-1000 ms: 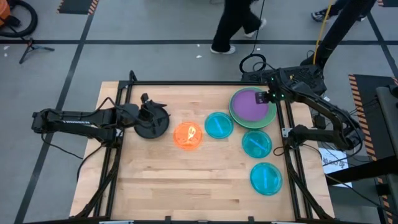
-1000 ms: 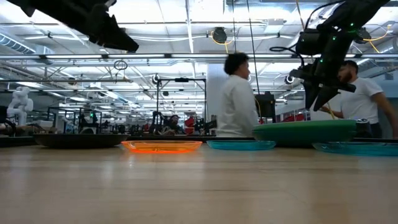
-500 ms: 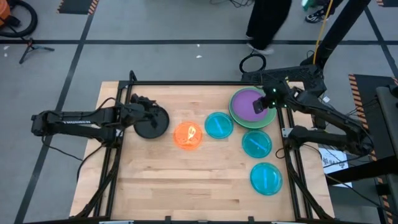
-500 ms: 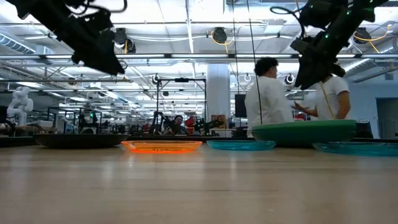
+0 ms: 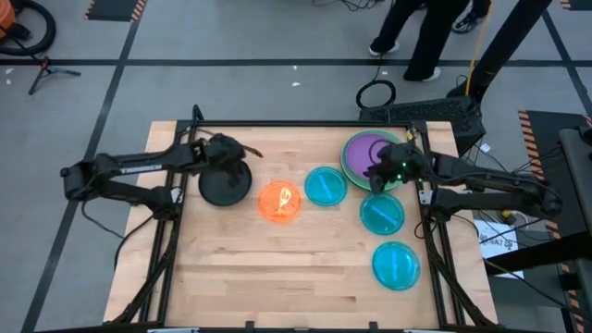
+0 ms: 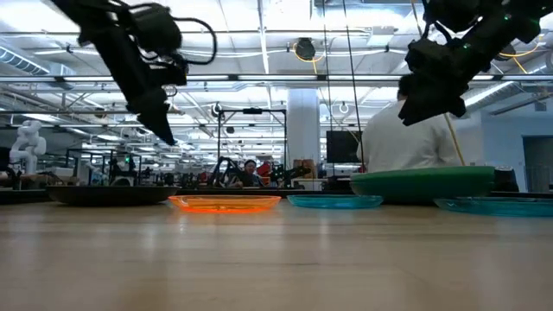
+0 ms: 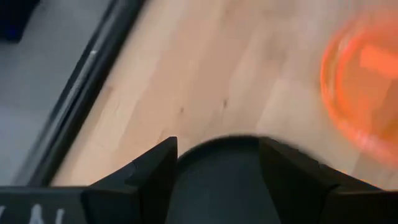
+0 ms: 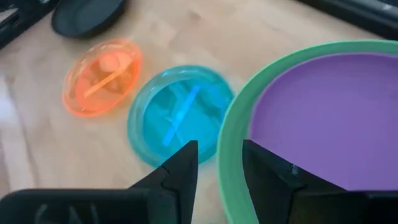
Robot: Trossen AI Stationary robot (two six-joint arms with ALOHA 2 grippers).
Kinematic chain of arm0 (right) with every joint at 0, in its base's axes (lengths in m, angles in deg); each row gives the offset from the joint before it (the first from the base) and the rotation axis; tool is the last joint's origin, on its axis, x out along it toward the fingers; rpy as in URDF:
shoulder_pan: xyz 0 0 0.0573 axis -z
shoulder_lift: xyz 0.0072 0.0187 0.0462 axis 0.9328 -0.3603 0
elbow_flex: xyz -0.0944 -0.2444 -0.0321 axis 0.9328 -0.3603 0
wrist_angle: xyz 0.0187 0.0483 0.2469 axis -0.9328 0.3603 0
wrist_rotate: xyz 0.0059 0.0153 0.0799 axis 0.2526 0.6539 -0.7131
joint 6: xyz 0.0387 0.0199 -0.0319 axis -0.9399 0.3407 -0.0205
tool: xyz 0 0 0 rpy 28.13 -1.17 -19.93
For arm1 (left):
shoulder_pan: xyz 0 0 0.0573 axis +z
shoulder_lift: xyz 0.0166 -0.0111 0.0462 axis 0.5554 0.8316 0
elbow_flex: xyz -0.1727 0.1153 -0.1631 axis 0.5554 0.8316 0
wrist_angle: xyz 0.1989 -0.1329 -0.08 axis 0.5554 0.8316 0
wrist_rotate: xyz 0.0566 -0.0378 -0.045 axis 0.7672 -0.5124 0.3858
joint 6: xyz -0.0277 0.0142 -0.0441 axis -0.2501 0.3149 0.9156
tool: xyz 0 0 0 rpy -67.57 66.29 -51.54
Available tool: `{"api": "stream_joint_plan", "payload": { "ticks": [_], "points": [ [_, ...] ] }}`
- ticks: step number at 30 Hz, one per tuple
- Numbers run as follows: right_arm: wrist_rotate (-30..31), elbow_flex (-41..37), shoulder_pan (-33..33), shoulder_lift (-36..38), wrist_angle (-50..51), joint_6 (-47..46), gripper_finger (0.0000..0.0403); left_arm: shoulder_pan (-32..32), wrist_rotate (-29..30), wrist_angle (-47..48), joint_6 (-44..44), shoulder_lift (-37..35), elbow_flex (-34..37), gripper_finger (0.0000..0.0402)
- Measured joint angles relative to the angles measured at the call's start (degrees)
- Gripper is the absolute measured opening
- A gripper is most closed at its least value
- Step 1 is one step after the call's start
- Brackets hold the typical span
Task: Stack plastic plates
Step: Stack the black plate on the purple plate
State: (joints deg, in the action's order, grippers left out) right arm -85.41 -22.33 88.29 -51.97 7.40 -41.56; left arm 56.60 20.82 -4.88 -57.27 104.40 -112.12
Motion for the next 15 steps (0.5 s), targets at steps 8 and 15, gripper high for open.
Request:
{"api": "stream_joint_plan", "payload": {
  "ticks": [8, 15],
  "points": [
    [0.01, -1.94, -5.90, 0.00, -2.97, 0.67, 0.0121, 5.66, -1.48, 9.21, -16.73, 13.29, -7.29, 0.0230],
    [0.26, -1.96, -8.83, 0.00, -6.12, 2.48, 0.0121, 9.21, -2.92, 9.14, -19.81, 19.56, -7.63, 0.0230]
  ]
}}
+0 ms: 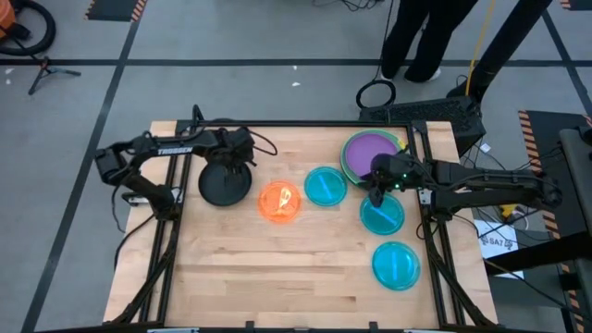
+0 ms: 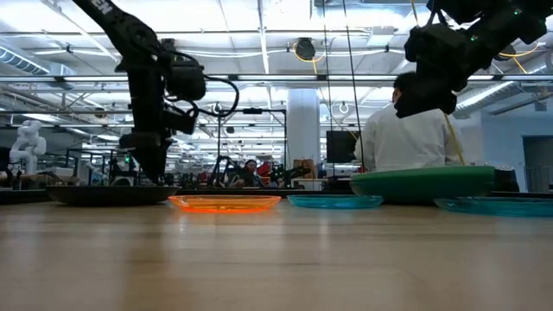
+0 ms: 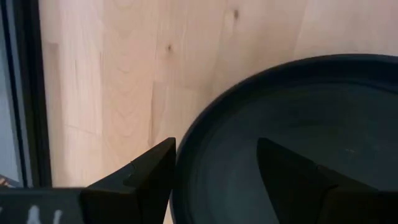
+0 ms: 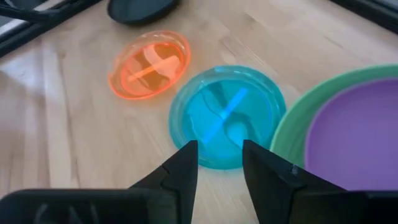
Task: Stack plastic plates
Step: Stack the black plate on the purple plate
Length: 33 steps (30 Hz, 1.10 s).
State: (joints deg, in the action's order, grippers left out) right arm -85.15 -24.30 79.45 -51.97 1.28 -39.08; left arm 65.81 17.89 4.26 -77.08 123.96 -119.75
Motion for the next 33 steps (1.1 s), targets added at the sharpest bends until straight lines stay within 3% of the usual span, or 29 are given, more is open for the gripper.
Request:
{"api": "stream_joint_plan", "payload": {
  "ticks": [18, 25, 28, 33],
  "points": [
    [0.28, 0.00, -3.14, 0.00, -1.66, 2.20, 0.0121, 3.67, -4.85, -4.40, -4.46, 7.82, -0.05, 0.0230],
    [4.41, 0.00, -4.26, 0.00, -1.64, 2.18, 0.0121, 3.45, -4.82, -5.45, -4.21, 8.49, -0.12, 0.0225],
    [4.37, 0.00, -4.61, 0.00, -1.65, 2.20, 0.0121, 3.45, -4.82, -5.47, -4.00, 8.53, -0.11, 0.0195],
    [4.50, 0.00, -4.72, 0.00, -2.68, 2.22, 0.0121, 3.50, -4.42, -5.47, -3.33, 8.62, -0.04, 0.0107]
  ]
}}
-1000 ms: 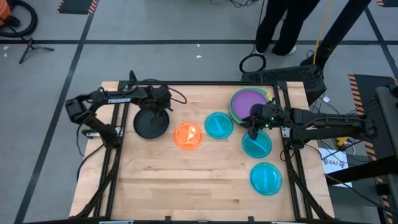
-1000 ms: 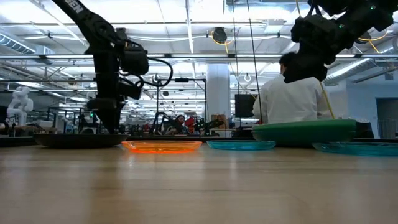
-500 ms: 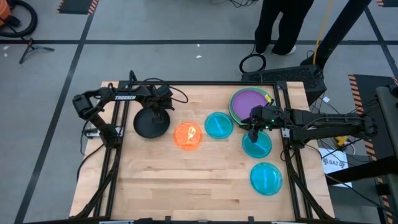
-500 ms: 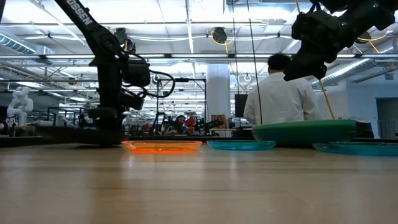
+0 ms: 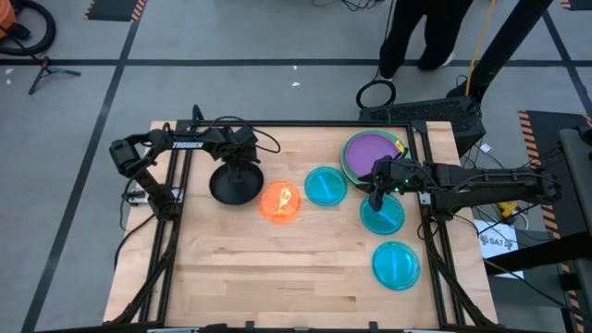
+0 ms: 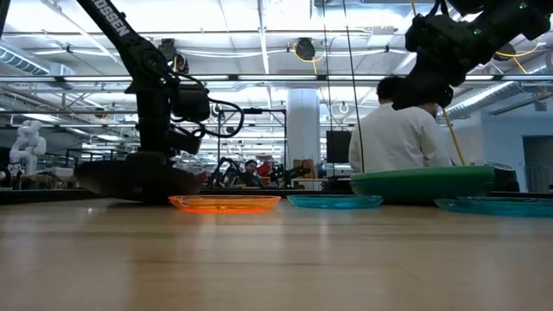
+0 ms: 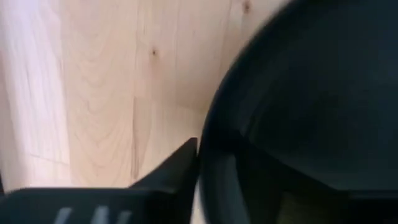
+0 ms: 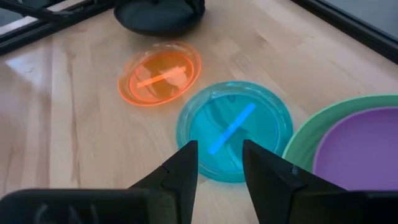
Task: Stack plastic plates
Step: Stack the black plate on the purple plate
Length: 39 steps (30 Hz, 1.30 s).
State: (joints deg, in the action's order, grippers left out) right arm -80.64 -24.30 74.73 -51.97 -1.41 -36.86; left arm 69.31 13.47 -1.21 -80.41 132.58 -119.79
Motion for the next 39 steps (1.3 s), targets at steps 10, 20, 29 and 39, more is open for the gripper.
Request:
{"api": "stream_joint_plan", "payload": {
  "ticks": [10, 20, 29, 39],
  "points": [
    [0.02, 0.00, -0.03, 0.00, -0.68, -1.35, 0.0121, 0.00, 2.22, 5.05, 1.88, 0.07, -4.25, 0.0013],
    [3.17, 0.00, -3.01, -0.04, -0.67, -2.87, 0.0121, -0.16, 3.27, 8.82, 3.06, -5.87, -14.57, 0.0008],
    [6.35, 0.00, -4.85, -0.04, -1.06, -3.93, 0.0121, -2.19, 3.31, 9.60, 6.49, -13.71, -15.93, 0.0007],
    [10.54, 0.00, -6.83, -1.41, -4.11, -4.08, 0.0121, -10.24, 9.50, 7.29, 20.04, -18.41, -15.98, 0.0007]
  ]
}}
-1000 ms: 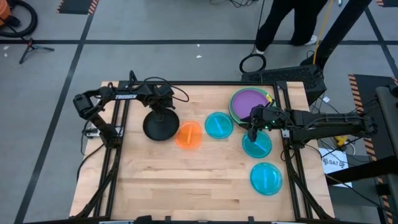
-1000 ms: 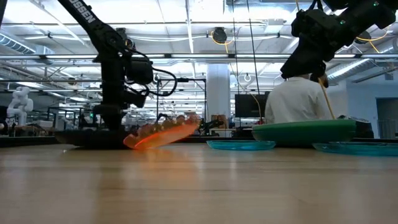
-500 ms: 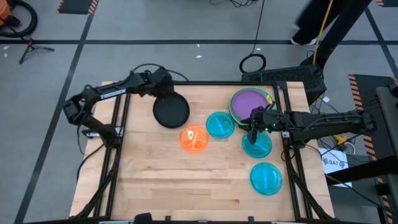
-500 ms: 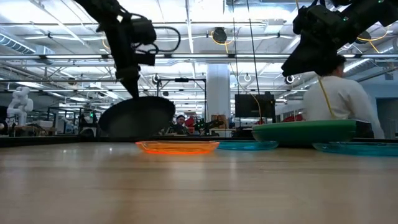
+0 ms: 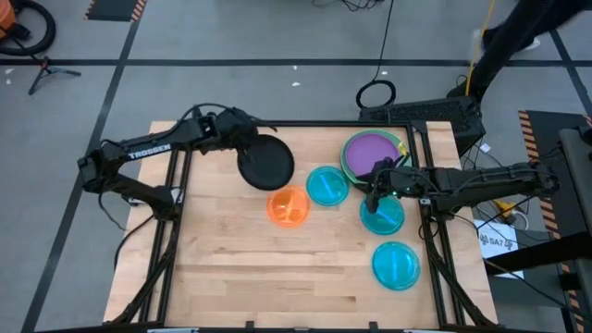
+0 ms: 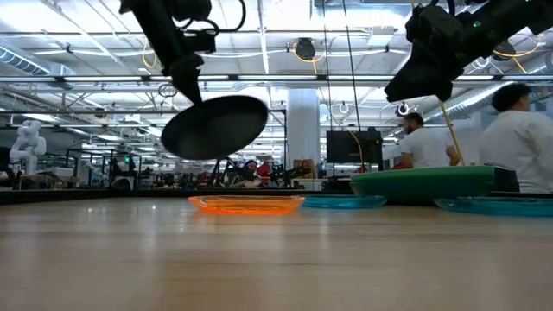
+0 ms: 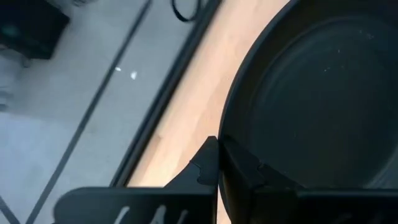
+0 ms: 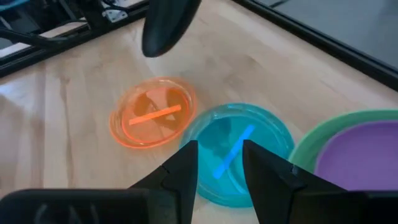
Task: Stack plastic plates
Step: Stack the black plate on the purple plate
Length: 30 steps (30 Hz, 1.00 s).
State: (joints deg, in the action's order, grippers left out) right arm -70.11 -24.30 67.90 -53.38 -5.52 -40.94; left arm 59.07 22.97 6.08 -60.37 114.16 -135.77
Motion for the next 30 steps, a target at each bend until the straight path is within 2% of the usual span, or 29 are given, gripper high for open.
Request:
{"api": "stream_joint_plan", "payload": {
  "ticks": [3, 7, 16, 19, 23, 30],
  "points": [
    [0.00, 0.00, -0.42, -2.73, -5.14, 1.68, 0.0121, -3.54, 3.58, -1.15, 4.30, -1.04, 0.00, 0.0007],
    [-0.01, 0.00, -0.96, -7.98, -12.50, 5.00, 0.0121, -8.69, 4.86, -2.87, 7.59, -1.15, -0.02, 0.0007],
    [-0.07, 0.00, -1.91, -18.61, -29.69, 11.68, 0.0121, -19.76, 16.33, -5.47, 13.94, -1.15, -0.07, 0.0007],
    [-0.07, 0.00, -1.91, -20.37, -33.88, 13.27, 0.0121, -22.65, 19.75, -4.83, 15.87, -1.15, -0.07, 0.0007],
    [-0.08, 0.02, -1.89, -21.60, -38.76, 13.33, 0.0123, -25.40, 20.75, -4.20, 18.41, -1.15, -0.07, 0.0009],
    [-0.30, 0.00, -1.91, -22.29, -41.55, 10.63, 0.0160, -28.50, 25.37, -3.12, 22.01, -1.15, -0.07, 0.0014]
  ]
}}
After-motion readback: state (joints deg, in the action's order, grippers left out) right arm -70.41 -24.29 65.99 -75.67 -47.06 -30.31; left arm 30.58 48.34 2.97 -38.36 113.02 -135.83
